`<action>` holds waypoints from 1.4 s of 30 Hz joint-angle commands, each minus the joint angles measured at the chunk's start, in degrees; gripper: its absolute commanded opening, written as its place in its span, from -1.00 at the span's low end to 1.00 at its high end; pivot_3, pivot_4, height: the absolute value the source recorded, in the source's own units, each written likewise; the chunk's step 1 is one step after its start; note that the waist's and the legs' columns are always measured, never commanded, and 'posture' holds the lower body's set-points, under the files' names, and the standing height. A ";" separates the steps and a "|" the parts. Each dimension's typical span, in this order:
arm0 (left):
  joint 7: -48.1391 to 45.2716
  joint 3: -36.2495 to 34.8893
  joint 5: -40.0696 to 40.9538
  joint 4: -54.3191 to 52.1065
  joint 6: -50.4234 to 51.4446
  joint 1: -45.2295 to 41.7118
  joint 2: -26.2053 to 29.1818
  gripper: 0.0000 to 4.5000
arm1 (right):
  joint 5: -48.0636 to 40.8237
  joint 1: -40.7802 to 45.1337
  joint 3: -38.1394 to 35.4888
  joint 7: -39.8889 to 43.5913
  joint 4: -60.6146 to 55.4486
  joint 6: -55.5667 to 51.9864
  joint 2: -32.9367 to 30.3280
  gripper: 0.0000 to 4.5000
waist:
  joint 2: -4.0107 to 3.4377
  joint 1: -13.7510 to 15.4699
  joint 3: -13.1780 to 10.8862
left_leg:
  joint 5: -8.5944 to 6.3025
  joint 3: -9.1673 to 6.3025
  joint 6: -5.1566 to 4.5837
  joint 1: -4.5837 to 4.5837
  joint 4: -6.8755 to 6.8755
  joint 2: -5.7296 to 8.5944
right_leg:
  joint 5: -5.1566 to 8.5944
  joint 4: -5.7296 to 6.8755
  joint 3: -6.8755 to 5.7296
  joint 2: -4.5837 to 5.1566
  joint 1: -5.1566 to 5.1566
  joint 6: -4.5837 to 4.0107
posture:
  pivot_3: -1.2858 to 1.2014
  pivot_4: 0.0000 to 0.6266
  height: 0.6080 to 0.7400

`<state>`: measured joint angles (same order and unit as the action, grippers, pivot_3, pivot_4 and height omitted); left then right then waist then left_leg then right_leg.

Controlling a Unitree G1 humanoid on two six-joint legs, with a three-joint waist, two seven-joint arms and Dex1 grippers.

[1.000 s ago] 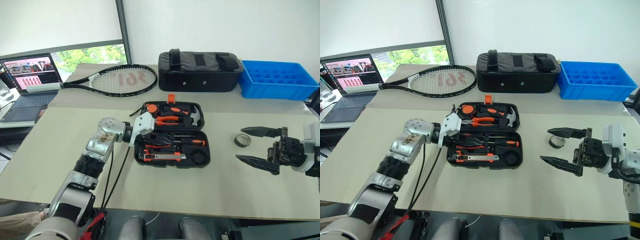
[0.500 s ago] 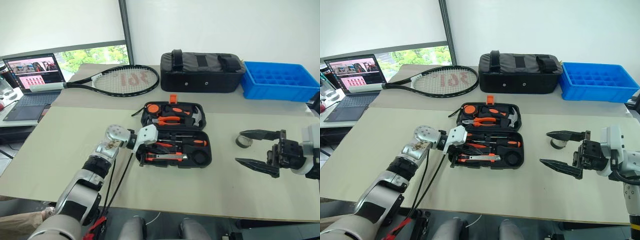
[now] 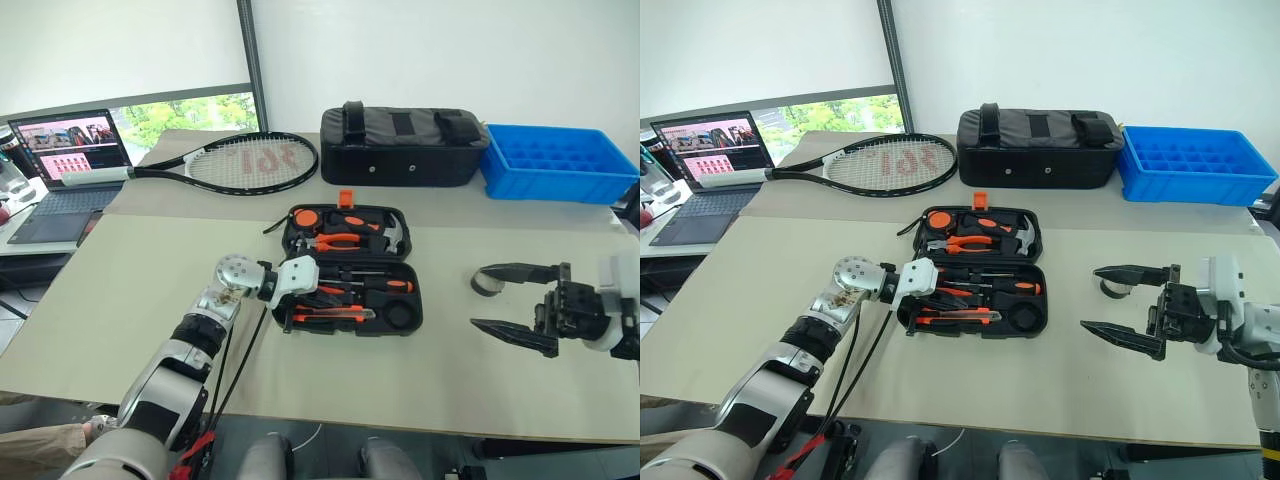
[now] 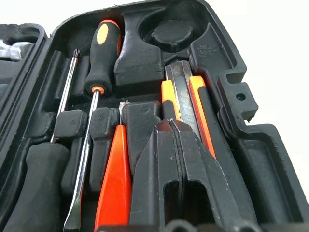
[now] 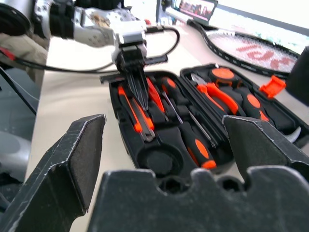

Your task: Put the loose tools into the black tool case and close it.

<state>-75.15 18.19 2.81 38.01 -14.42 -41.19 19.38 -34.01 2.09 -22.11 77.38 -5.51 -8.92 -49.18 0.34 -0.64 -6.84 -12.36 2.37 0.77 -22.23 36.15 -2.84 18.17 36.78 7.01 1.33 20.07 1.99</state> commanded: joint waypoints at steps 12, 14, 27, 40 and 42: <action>-1.85 -11.41 15.84 -34.56 34.43 1.48 14.66 -0.31 | 24.22 15.93 16.69 -8.27 19.72 3.52 -6.68 1.00 | -0.09 -0.48 -0.10 | 0.03 -0.03 -0.02 -0.09 -0.20 -0.04 | -0.01 0.01 0.02 -0.06 0.23 -0.12 | 0.03 -0.52 0.51; -2.68 -12.99 18.78 -40.59 38.92 1.90 18.18 0.06 | 26.86 20.28 19.58 -8.44 24.79 3.17 -6.16 1.00 | -0.13 -0.45 -0.14 | 0.03 -0.02 -0.02 -0.09 -0.18 -0.03 | -0.01 -0.03 0.03 -0.04 0.21 -0.12 | 0.03 -0.52 0.51; -1.82 -19.79 27.12 -57.55 48.17 7.23 31.81 1.00 | 37.04 37.69 29.50 -7.64 49.13 9.56 -2.58 0.18 | -0.11 -1.48 -0.26 | 0.03 -0.02 -0.02 0.00 -0.22 -0.05 | 0.02 -0.02 0.02 -0.03 0.18 -0.20 | 0.03 -0.52 0.51; 0.49 -21.13 31.15 -61.03 49.78 10.01 33.99 1.00 | 36.81 41.18 29.51 -4.05 49.40 12.13 -2.30 -0.98 | -0.15 -1.97 -0.25 | 0.03 -0.02 -0.01 0.08 -0.24 -0.06 | 0.01 0.02 0.02 -0.03 0.15 -0.21 | 0.03 -0.52 0.51; 0.35 -20.97 31.43 -60.79 49.53 10.16 34.19 1.00 | 34.97 40.40 29.11 -1.64 45.03 10.57 -2.22 -0.98 | -0.17 -2.01 -0.27 | 0.03 -0.02 -0.01 0.07 -0.24 -0.06 | 0.02 0.03 0.03 -0.03 0.16 -0.21 | 0.03 -0.52 0.51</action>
<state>-74.85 -1.15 33.32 -21.87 35.41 -30.79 52.54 3.29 41.85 8.54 73.78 44.61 2.68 -51.00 0.18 -2.65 -7.10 -12.33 2.35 0.76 -22.16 35.91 -2.90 18.19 36.82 7.04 1.30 20.23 1.78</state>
